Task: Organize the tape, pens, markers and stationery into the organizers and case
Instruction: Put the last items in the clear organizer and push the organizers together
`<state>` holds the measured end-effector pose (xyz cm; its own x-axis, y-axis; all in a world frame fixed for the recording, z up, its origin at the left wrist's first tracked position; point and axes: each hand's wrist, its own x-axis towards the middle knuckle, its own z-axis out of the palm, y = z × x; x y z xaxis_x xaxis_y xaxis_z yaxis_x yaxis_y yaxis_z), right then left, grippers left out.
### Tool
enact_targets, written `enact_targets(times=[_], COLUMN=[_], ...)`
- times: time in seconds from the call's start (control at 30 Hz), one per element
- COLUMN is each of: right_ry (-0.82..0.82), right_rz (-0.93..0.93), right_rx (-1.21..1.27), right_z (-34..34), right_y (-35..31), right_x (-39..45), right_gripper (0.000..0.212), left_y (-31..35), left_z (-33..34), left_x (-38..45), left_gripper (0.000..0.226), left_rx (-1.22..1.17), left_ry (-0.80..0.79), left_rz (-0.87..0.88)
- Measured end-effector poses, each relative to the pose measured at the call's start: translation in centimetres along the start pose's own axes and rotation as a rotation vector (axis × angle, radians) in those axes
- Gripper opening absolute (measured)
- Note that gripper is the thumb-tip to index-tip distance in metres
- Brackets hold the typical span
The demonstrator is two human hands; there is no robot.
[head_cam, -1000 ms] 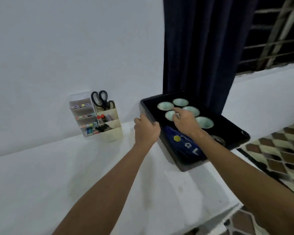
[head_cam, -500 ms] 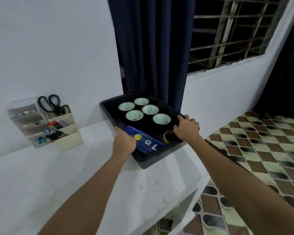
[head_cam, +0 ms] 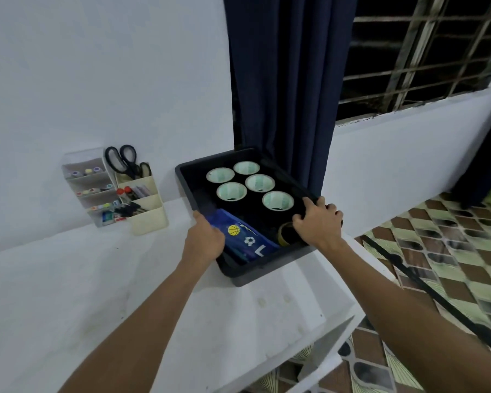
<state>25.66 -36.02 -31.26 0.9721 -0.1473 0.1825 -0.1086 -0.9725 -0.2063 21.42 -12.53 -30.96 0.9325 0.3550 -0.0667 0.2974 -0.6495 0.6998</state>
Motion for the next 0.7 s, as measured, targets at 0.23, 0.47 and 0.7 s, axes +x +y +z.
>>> enact_targets(times=[0.23,0.47,0.7], right_ry=[0.007,0.005,-0.013], right_rz=[0.001,-0.008,-0.004], right_rx=[-0.001,0.008,0.009], right_z=[0.2,0.1,0.0], right_y=[-1.8,-3.6,-4.4], right_x=[-1.6,-2.9,-3.5], right_gripper=[0.049,0.05,0.051], left_y=[-1.6,-2.8,-3.7], left_z=[-1.7,-3.4,-4.2], left_x=[-0.3,-0.6,-0.6], left_gripper=[0.054,0.055,0.046], left_rx=[0.027,0.076,0.072], left_ry=[-0.003,-0.005,-0.02], left_rz=[0.004,0.009,0.012])
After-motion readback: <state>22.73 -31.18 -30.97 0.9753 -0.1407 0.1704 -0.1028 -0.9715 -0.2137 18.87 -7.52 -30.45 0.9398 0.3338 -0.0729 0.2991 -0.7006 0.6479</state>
